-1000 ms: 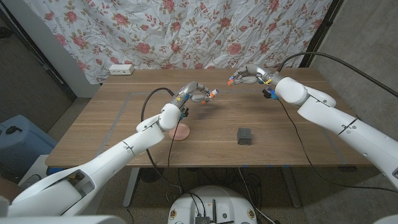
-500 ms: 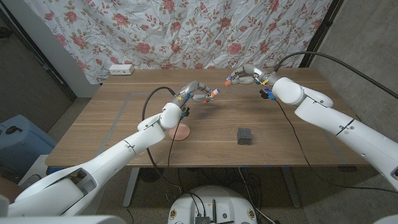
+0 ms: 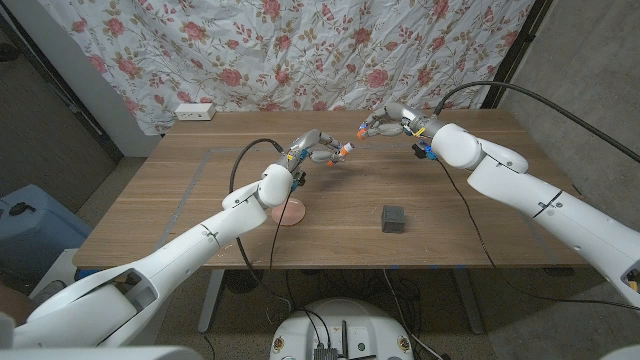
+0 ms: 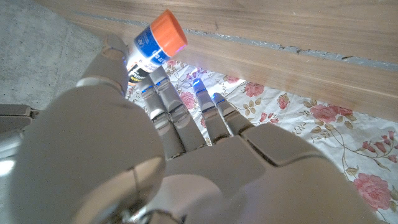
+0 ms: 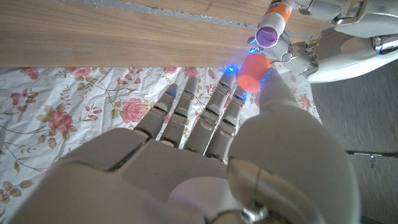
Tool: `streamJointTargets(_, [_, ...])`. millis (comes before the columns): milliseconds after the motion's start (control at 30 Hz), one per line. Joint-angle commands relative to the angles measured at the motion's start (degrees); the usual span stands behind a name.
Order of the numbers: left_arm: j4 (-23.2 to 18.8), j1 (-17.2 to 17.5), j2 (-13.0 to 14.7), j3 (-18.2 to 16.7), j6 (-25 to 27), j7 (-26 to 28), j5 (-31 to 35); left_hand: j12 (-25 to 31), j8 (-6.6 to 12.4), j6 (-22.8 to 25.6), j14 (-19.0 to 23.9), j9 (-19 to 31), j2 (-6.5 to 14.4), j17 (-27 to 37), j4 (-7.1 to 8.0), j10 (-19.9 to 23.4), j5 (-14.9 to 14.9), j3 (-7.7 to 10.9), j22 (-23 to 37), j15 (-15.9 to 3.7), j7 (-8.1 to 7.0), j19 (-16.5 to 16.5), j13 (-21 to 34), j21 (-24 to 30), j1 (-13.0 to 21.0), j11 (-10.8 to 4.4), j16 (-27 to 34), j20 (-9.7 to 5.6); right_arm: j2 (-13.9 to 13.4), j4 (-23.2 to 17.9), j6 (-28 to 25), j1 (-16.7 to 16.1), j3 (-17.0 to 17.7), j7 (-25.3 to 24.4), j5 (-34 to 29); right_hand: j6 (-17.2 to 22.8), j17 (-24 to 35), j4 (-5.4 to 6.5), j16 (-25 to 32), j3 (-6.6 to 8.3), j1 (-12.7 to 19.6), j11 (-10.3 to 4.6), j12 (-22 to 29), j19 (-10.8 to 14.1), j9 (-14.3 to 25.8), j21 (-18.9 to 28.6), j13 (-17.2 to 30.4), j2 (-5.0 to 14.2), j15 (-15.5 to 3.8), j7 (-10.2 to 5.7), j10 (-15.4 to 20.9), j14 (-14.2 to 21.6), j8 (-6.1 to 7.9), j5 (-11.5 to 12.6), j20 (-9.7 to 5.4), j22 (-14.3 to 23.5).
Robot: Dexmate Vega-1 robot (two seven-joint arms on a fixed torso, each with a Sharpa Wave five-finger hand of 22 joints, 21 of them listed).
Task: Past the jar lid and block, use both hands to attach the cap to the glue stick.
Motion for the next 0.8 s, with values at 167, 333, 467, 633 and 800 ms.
streamJointTargets(167, [0.4, -0.2, -0.1, 0.0, -0.4, 0.0, 0.1, 0.5, 0.33, 2.1, -0.1, 0.7, 3.6, 0.1, 0.18, 0.2, 0.3, 0.53, 0.1, -5.28, 1.53, 0.6, 0.3, 0.0, -1.9, -0.32, 0.1, -0.21, 1.4, 0.8, -0.2, 0.7, -1.2, -0.1, -1.8, -0.1, 0.1, -0.1, 0.2, -0.36, 0.0, -0.02, -0.1, 0.3, 0.1, 0.2, 0.2, 0.09, -7.28, -0.09, 0.0, -0.1, -0.42, -0.3, 0.4, 0.1])
streamJointTargets(333, [0.3, -0.1, -0.2, 0.0, -0.3, 0.1, 0.2, 0.5, 0.37, 2.2, -0.1, 0.7, 3.6, 0.1, 0.16, 0.3, 0.3, 0.53, 0.1, -5.27, 1.39, 0.6, 0.3, 0.0, -1.9, -0.31, 0.1, -0.23, 1.8, 0.9, -0.6, 0.7, -1.3, -0.3, -1.8, -0.1, 0.1, -0.15, 0.2, -0.43, 0.1, -0.02, -0.1, 0.3, 0.2, 0.2, 0.2, 0.08, -7.29, -0.09, 0.0, -0.1, -0.46, -0.3, 0.43, 0.1])
streamJointTargets(467, [0.0, 0.1, 0.0, -0.1, -0.2, 0.2, 0.2, 0.5, 0.41, 2.2, -0.1, 0.7, 3.6, 0.1, 0.14, 0.3, 0.4, 0.54, 0.1, -5.3, 1.34, 0.6, 0.3, 0.0, -1.8, -0.32, 0.1, -0.2, 1.9, 1.0, -0.7, 0.6, -1.4, -0.5, -2.0, 0.0, 0.1, -0.15, 0.3, -0.49, 0.1, -0.01, -0.1, 0.3, 0.2, 0.2, 0.2, 0.15, -7.26, -0.09, 0.0, -0.1, -0.48, -0.3, 0.45, 0.1])
streamJointTargets(633, [-0.5, 0.4, 0.2, -0.3, 0.1, 0.4, 0.3, 0.5, 0.44, 2.3, -0.1, 0.7, 3.6, 0.1, 0.13, 0.3, 0.4, 0.54, 0.1, -5.3, 1.42, 0.6, 0.3, 0.0, -1.8, -0.32, 0.1, -0.22, 2.1, 1.1, -1.0, 0.4, -1.4, -0.7, -1.9, 0.1, 0.1, -0.19, 0.3, -0.55, 0.1, -0.01, -0.2, 0.3, 0.2, 0.2, 0.2, 0.18, -7.28, -0.09, -0.1, -0.1, -0.49, -0.3, 0.48, 0.1])
streamJointTargets(800, [-0.9, 0.7, 0.3, -0.3, 0.4, 0.6, 0.4, 0.5, 0.41, 2.2, -0.2, 0.7, 3.6, 0.1, 0.11, 0.3, 0.4, 0.56, 0.1, -5.35, 1.5, 0.6, 0.3, 0.0, -1.8, -0.33, 0.1, -0.22, 1.9, 0.9, -1.2, 0.2, -1.3, -0.8, -1.9, 0.1, 0.1, -0.22, 0.3, -0.64, 0.1, 0.0, -0.2, 0.3, 0.2, 0.2, 0.3, 0.15, -7.24, -0.1, -0.1, -0.2, -0.61, -0.4, 0.49, 0.1])
